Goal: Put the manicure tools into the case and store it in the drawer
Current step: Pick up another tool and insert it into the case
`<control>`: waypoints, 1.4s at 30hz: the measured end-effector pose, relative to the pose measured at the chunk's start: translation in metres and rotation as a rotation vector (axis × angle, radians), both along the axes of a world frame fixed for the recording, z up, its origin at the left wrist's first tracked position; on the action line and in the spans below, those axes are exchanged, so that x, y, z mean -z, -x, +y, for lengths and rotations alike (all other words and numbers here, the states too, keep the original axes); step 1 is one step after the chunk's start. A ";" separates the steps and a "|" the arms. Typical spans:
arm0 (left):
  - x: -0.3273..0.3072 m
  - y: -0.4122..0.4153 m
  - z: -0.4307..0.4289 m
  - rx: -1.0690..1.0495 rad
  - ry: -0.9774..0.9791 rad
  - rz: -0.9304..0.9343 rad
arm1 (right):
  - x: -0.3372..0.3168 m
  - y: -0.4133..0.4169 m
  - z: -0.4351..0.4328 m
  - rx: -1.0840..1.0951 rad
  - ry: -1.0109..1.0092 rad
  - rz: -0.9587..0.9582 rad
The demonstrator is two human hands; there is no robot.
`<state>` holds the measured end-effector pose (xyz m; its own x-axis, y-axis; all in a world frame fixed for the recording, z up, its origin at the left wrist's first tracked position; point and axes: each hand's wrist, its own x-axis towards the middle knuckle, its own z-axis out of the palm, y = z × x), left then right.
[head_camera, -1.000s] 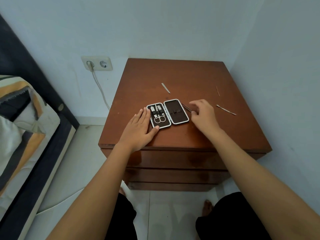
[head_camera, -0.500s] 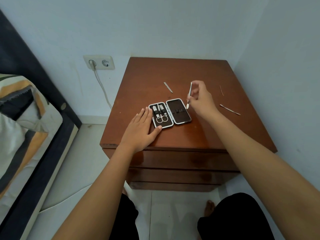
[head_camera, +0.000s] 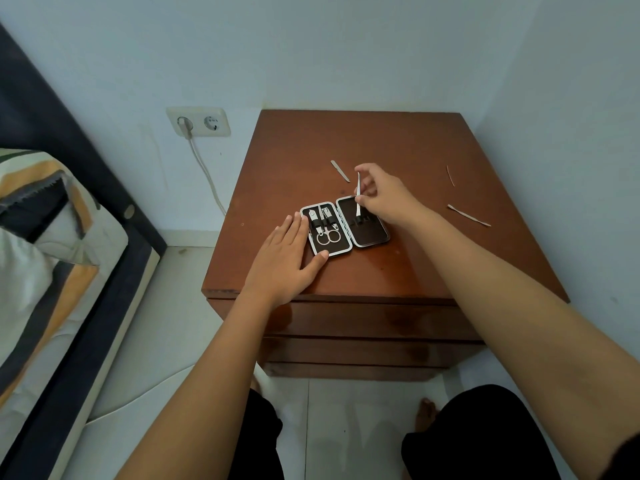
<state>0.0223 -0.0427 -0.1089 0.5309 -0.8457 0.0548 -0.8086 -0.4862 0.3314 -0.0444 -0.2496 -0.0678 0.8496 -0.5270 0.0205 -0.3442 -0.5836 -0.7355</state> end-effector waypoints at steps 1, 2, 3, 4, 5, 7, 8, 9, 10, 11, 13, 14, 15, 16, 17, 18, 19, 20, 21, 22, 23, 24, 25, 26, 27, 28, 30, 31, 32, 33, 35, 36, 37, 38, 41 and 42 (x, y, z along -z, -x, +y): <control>0.000 0.000 0.000 0.000 0.005 0.000 | 0.000 -0.001 -0.001 -0.019 0.042 0.027; 0.000 0.000 0.000 -0.001 0.006 0.000 | -0.001 -0.001 -0.002 -0.036 0.081 0.057; -0.001 0.000 0.000 -0.001 0.005 0.001 | -0.001 0.000 -0.003 -0.054 0.114 0.094; -0.001 0.001 0.000 -0.002 0.004 0.000 | -0.001 0.001 -0.004 -0.075 0.143 0.143; -0.001 0.001 0.000 -0.003 0.003 -0.001 | 0.000 0.004 -0.004 -0.101 0.171 0.199; -0.001 0.001 0.000 -0.005 0.002 -0.002 | 0.002 0.012 -0.003 -0.153 0.216 0.271; -0.001 0.001 0.000 -0.006 0.003 -0.001 | 0.003 0.017 -0.002 -0.171 0.228 0.276; -0.001 0.001 0.000 -0.007 0.004 0.001 | 0.004 0.022 -0.001 -0.184 0.239 0.265; -0.001 0.002 0.000 -0.008 0.005 0.002 | 0.005 0.026 0.001 -0.190 0.251 0.245; -0.001 0.002 0.000 -0.008 0.005 0.003 | 0.006 0.031 0.003 -0.198 0.271 0.221; -0.001 0.002 0.000 -0.010 0.006 0.001 | 0.010 0.036 0.009 -0.229 0.314 0.196; -0.001 0.002 0.000 -0.012 0.007 0.000 | 0.012 0.037 0.012 -0.249 0.332 0.202; -0.001 0.003 0.000 -0.014 0.007 -0.001 | 0.013 0.037 0.015 -0.262 0.340 0.214; -0.001 0.003 0.000 -0.016 0.005 0.000 | 0.014 0.037 0.018 -0.264 0.341 0.222; -0.001 0.003 0.000 -0.017 0.004 0.002 | 0.014 0.037 0.019 -0.257 0.340 0.224; -0.001 0.003 0.000 -0.017 0.003 0.003 | 0.014 0.037 0.019 -0.249 0.339 0.224; -0.001 0.003 0.000 -0.017 0.003 0.003 | 0.014 0.037 0.019 -0.246 0.343 0.226; 0.000 0.003 0.000 -0.015 0.001 0.002 | 0.014 0.037 0.017 -0.251 0.349 0.229; 0.000 0.002 0.000 -0.014 0.000 0.003 | 0.014 0.038 0.016 -0.264 0.354 0.231; 0.000 0.002 0.001 -0.014 0.001 0.004 | 0.015 0.039 0.014 -0.280 0.353 0.232; 0.000 0.002 0.001 -0.014 0.002 0.005 | 0.017 0.041 0.013 -0.300 0.344 0.231; 0.000 0.002 0.001 -0.014 0.004 0.005 | 0.018 0.043 0.013 -0.322 0.332 0.226; 0.000 0.002 0.001 -0.012 0.004 0.005 | 0.019 0.046 0.012 -0.344 0.315 0.222; 0.000 0.002 0.000 -0.011 0.005 0.004 | 0.020 0.048 0.012 -0.363 0.298 0.218; -0.001 0.001 0.000 -0.010 0.006 0.004 | 0.019 0.049 0.011 -0.373 0.279 0.216; -0.001 0.001 0.000 -0.009 0.008 0.004 | 0.017 0.050 0.009 -0.370 0.263 0.209; -0.001 0.001 0.000 -0.008 0.018 0.006 | 0.010 0.048 0.006 -0.324 0.254 0.148; 0.000 0.001 0.000 -0.006 0.025 0.005 | 0.005 0.043 0.003 -0.288 0.262 0.108; 0.000 0.000 0.000 -0.004 0.032 0.004 | 0.002 0.036 0.001 -0.252 0.276 0.084; 0.001 -0.001 0.000 -0.003 0.037 0.003 | -0.001 0.027 -0.002 -0.224 0.297 0.084; 0.002 -0.002 -0.001 -0.003 0.046 0.000 | -0.004 0.004 -0.008 -0.201 0.345 0.134; 0.002 -0.002 -0.001 -0.003 0.049 -0.002 | -0.006 -0.007 -0.009 -0.206 0.356 0.173; 0.002 -0.002 -0.001 -0.004 0.050 -0.003 | -0.007 -0.018 -0.010 -0.222 0.364 0.217; 0.003 -0.002 -0.001 -0.005 0.051 -0.003 | -0.007 -0.027 -0.011 -0.247 0.375 0.265; 0.003 -0.002 -0.001 -0.005 0.065 -0.002 | -0.004 -0.043 -0.014 -0.303 0.407 0.390; 0.003 -0.003 -0.001 -0.004 0.068 0.001 | -0.003 -0.043 -0.015 -0.297 0.407 0.405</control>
